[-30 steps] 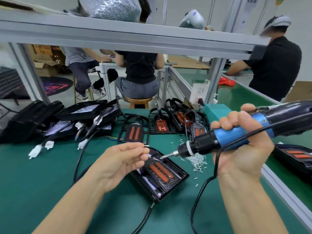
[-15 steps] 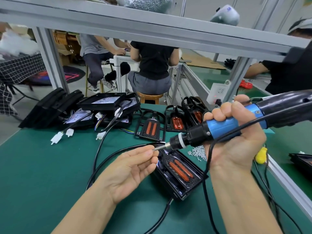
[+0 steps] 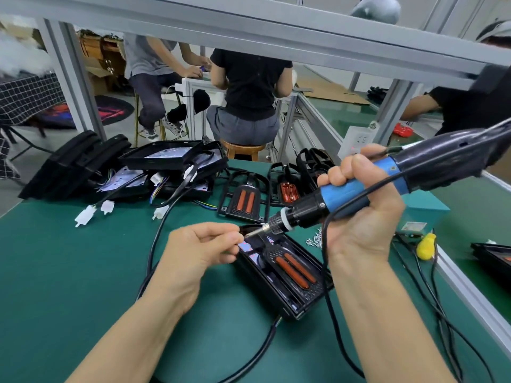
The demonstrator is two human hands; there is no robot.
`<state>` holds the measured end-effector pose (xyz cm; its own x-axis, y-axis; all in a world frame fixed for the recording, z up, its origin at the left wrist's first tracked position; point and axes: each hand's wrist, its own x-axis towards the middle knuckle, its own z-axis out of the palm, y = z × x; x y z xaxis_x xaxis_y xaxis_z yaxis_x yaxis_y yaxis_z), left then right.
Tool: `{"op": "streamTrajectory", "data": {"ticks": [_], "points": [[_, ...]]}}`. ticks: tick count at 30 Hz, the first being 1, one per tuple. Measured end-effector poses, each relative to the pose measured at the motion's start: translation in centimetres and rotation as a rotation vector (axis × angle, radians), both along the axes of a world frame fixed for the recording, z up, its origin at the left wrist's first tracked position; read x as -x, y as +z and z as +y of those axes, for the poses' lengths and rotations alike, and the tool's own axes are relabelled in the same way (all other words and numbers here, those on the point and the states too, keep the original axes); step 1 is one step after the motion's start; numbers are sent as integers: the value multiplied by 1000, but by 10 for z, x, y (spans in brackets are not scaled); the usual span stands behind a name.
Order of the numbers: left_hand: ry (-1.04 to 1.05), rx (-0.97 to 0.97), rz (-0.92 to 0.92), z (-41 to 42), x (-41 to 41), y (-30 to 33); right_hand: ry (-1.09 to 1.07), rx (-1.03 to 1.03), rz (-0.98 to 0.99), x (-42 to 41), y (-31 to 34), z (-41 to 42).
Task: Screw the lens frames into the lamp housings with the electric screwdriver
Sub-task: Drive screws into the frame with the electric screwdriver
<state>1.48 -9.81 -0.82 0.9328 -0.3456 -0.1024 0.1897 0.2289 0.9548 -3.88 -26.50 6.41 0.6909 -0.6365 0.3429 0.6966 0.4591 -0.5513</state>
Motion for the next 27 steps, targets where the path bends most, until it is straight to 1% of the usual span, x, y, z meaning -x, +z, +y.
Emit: {"op": "streamTrajectory", "data": {"ticks": [2, 4, 9, 14, 16, 18, 21, 24, 27], "points": [[102, -153, -108, 3, -7, -6, -40, 44, 22, -4, -4, 2], [133, -241, -175, 5, -10, -13, -29, 66, 54, -10, -11, 2], [52, -329, -328, 3, -10, -28, -58, 135, 138, -19, -26, 3], [9, -438, -433, -2, -10, -30, -80, 204, 128, -23, -30, 2], [22, -527, -491, -2, -11, -29, -79, 239, 128, -24, -31, 3], [7, -577, -513, -1, -15, -25, -76, 263, 141, -25, -31, 5], [-36, -576, -474, -2, -18, -23, -72, 277, 160, -26, -34, 8], [-11, -599, -475, -2, -16, -27, -56, 284, 161, -26, -36, 12], [24, -629, -516, -2, -12, -33, -52, 278, 157, -25, -36, 15]]}}
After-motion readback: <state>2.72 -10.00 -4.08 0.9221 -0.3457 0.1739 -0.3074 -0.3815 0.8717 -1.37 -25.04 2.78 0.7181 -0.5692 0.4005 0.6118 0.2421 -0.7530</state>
